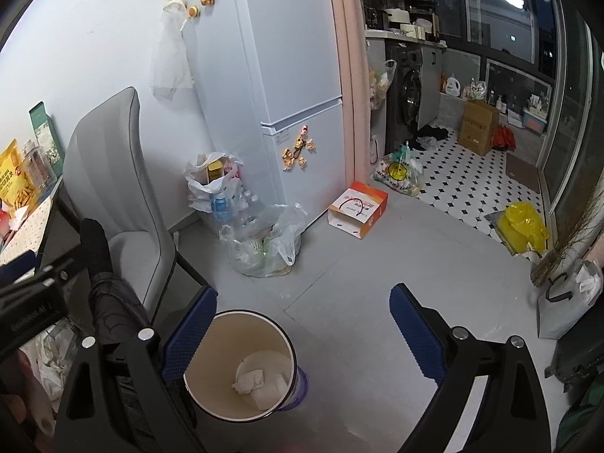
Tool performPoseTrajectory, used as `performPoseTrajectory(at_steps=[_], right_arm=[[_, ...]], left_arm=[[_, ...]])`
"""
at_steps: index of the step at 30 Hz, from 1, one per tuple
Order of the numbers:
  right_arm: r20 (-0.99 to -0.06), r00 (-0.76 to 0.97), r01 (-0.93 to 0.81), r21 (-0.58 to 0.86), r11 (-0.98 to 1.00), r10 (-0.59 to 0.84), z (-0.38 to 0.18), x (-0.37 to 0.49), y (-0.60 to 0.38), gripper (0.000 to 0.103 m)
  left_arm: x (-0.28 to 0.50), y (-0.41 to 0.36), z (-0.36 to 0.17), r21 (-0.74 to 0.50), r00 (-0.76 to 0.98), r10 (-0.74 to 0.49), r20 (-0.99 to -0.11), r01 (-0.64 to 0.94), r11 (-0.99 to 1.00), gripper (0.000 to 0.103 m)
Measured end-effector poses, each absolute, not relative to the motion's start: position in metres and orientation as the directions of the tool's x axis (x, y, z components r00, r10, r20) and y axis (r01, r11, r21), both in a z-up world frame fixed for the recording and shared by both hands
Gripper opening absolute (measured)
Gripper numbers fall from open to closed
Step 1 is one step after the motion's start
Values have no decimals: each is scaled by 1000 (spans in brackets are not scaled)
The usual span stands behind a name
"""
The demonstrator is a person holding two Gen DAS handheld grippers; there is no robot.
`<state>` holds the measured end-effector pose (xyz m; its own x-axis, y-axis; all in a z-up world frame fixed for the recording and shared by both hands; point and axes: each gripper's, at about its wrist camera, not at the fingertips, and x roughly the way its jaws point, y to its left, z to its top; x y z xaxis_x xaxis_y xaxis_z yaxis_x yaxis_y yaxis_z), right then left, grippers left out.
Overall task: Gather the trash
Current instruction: 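Open both grippers over the beige bin to drop paper and tissues, then move both tools back over the table toward the remaining trash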
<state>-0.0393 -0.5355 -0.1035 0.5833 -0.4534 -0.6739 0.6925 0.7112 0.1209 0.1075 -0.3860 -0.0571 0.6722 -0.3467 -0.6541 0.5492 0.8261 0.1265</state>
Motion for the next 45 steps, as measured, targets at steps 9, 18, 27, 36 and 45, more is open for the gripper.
performPoseTrajectory(at_steps=[9, 18, 27, 36, 45], right_arm=[[-645, 651, 608, 128, 784, -399, -87, -16, -495, 95], [-581, 771, 418, 153, 896, -261, -58, 10, -417, 95], [-533, 830, 280, 145, 949, -164, -31, 20, -340, 95], [-519, 853, 140, 128, 982, -54, -19, 29, -260, 95], [-532, 846, 16, 111, 994, 46, -15, 32, -198, 95]], left_arm=[[113, -330, -33, 116, 714, -322, -622, 491, 863, 97], [110, -247, -5, 72, 770, -285, -570, 393, 917, 97], [98, -162, 15, 84, 840, -140, -525, 215, 973, 97], [79, -76, 23, 53, 882, -42, -469, 75, 996, 97], [60, -10, 22, -1, 890, 22, -455, -26, 1000, 97]])
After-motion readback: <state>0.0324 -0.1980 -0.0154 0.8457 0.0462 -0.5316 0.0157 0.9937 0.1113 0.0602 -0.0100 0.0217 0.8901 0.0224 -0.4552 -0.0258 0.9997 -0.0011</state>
